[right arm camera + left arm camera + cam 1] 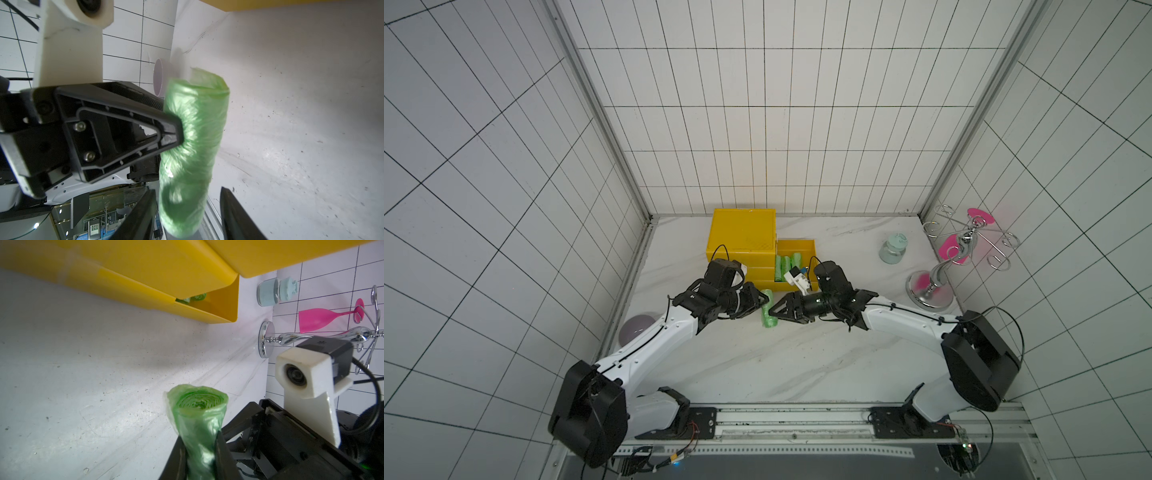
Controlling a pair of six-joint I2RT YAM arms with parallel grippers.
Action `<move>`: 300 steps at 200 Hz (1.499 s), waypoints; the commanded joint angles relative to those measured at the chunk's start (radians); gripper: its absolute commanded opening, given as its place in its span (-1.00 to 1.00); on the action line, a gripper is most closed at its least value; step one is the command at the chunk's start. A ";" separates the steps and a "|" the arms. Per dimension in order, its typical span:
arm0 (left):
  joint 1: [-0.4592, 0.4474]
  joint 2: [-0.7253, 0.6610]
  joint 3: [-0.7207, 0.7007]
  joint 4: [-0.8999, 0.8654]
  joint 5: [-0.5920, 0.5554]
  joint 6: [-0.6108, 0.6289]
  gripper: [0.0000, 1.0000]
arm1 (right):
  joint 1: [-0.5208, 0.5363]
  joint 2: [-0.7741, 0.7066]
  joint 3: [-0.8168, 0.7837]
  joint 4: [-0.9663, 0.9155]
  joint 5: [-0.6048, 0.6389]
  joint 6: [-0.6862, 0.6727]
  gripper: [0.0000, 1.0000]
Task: Sort the rolls of trash bags by color and place them into the drawer
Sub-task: Pick up the roll of trash bags from the center of the board, then place the roll of trash bags in the drawer.
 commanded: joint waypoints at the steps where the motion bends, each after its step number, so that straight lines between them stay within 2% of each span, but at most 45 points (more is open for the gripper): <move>1: -0.006 -0.004 0.037 0.035 0.034 -0.013 -0.60 | 0.014 0.018 -0.012 0.053 -0.041 0.030 -0.08; 22: -0.007 -0.004 0.049 0.039 0.042 -0.019 -0.58 | 0.015 0.023 -0.007 0.065 -0.050 0.040 -0.27; 39: -0.007 -0.001 0.057 0.046 0.049 -0.025 -0.49 | 0.015 0.018 -0.007 0.079 -0.051 0.053 -0.52; 64: -0.007 -0.014 0.087 0.024 0.023 -0.014 0.11 | -0.001 0.003 0.009 0.040 -0.035 0.041 -0.70; 74: -0.007 -0.020 0.118 -0.020 -0.017 0.012 0.24 | -0.017 -0.004 0.023 -0.006 -0.025 0.018 -0.73; 85: -0.005 -0.026 0.166 -0.087 -0.078 0.050 0.30 | -0.042 -0.014 0.043 -0.076 -0.010 -0.012 -0.75; 115: -0.003 -0.046 0.297 -0.217 -0.262 0.163 0.33 | -0.135 -0.027 0.132 -0.325 0.057 -0.162 -0.77; 135: 0.020 -0.044 0.400 -0.307 -0.373 0.256 0.36 | -0.185 -0.007 0.249 -0.557 0.208 -0.300 -0.77; 153: 0.086 -0.013 0.488 -0.371 -0.414 0.339 0.36 | -0.207 0.050 0.383 -0.720 0.368 -0.394 -0.77; 194: 0.298 0.105 0.605 -0.404 -0.424 0.471 0.28 | -0.223 0.287 0.718 -0.935 0.585 -0.484 -0.73; 213: 0.356 0.170 0.626 -0.397 -0.398 0.497 0.21 | -0.226 0.402 0.854 -1.001 0.643 -0.491 -0.72; 248: 0.375 0.252 0.616 -0.357 -0.378 0.507 0.16 | -0.228 0.556 1.017 -1.072 0.727 -0.496 -0.70; 300: 0.379 0.297 0.575 -0.299 -0.335 0.501 0.14 | -0.230 0.687 1.125 -1.119 0.773 -0.499 -0.67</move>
